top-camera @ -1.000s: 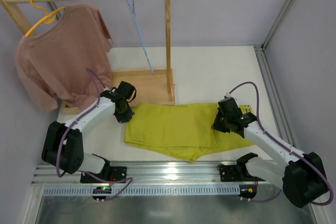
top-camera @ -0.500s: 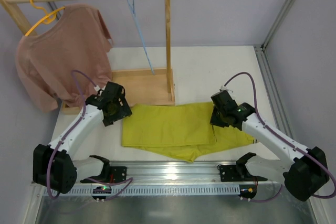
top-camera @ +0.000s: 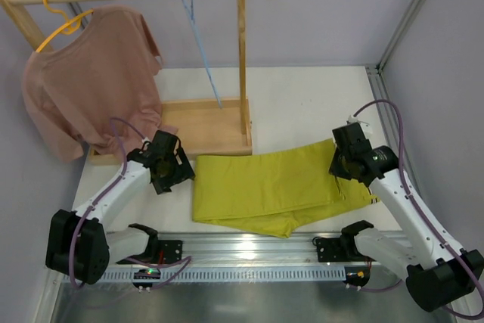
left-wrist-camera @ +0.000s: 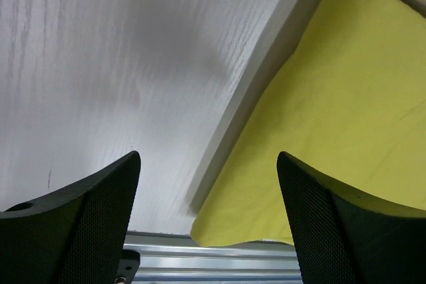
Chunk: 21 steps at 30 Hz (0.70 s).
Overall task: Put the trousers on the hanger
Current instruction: Fold the trousers
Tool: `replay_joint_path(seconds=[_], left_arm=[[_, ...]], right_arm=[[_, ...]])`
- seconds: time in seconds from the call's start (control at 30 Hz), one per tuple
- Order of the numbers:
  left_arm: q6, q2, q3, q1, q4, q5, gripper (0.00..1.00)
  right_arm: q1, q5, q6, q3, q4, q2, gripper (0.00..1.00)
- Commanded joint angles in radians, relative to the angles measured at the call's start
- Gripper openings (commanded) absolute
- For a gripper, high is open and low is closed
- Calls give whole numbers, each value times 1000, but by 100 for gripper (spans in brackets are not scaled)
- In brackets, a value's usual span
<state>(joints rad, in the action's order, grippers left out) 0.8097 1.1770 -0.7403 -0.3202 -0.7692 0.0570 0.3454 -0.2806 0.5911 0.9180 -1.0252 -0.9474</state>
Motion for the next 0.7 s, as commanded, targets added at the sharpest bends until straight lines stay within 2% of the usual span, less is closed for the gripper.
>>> replay_joint_path(seconds=[0.0, 0.03, 0.27, 0.43, 0.67], left_arm=[[14, -53, 30, -3, 103, -54, 84], [13, -65, 36, -3, 117, -104, 84], [48, -82, 78, -5, 200, -177, 86], [80, -51, 114, -5, 301, -299, 84], [104, -34, 154, -25, 353, -312, 84]], right_arm=[[-22, -57, -56, 76, -35, 13, 4], [-25, -61, -59, 88, -42, 16, 4], [-59, -127, -96, 160, -96, 10, 4], [-97, -166, -129, 182, -107, 6, 4], [-180, -209, -189, 170, -55, -13, 4]])
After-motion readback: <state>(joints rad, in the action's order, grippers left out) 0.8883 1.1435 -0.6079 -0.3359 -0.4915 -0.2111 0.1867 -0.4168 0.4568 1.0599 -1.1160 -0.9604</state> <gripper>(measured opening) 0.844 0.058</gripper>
